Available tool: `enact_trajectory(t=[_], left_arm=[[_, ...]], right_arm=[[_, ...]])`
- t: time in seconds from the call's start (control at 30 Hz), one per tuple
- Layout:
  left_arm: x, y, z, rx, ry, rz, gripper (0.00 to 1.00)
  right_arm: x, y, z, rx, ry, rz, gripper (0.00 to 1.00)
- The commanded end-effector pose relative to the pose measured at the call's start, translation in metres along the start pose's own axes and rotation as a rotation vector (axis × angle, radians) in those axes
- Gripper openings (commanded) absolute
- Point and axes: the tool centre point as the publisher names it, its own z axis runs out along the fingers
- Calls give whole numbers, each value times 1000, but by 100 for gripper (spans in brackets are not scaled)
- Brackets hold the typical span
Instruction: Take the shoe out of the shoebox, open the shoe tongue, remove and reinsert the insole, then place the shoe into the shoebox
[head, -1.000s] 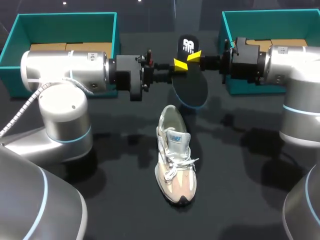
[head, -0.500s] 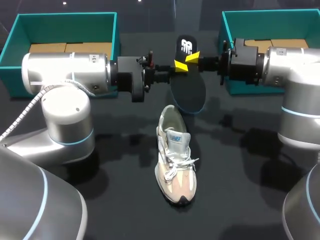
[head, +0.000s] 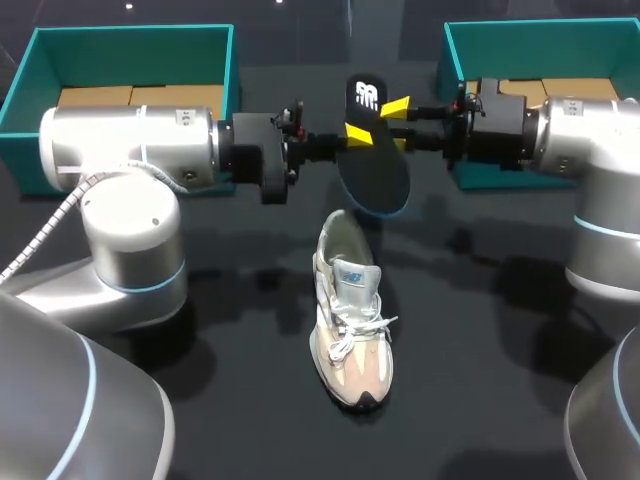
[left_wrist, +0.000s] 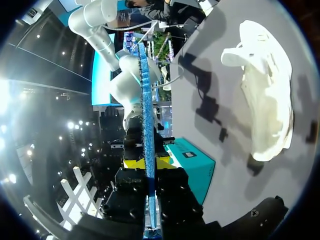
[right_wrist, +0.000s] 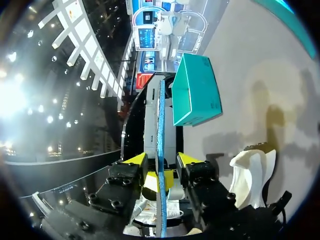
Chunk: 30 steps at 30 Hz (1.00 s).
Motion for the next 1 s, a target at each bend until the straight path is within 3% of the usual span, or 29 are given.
enact_trajectory(t=[0.03,0.23,0.3,0.4,0.9,1.0], left_arm=[[-4,-10,-26,-13,19,-35,0],[-3,-20,-40,-17,15,-249,0],[-3,-22,-44,-14,-13,-412,0],[-1,-21,-47,68,-51,-728,0],[-1,-21,-47,68,-51,-728,0],[-4,-23,-43,58,-25,-843,0]], right_arm=[[-2,-6,-28,20,7,-13,100],[-3,-9,-47,53,10,-61,100],[-3,-12,-53,55,11,-71,100],[-4,-13,-57,48,17,-78,100],[-4,-13,-57,48,17,-78,100],[-4,-13,-57,48,17,-78,100]])
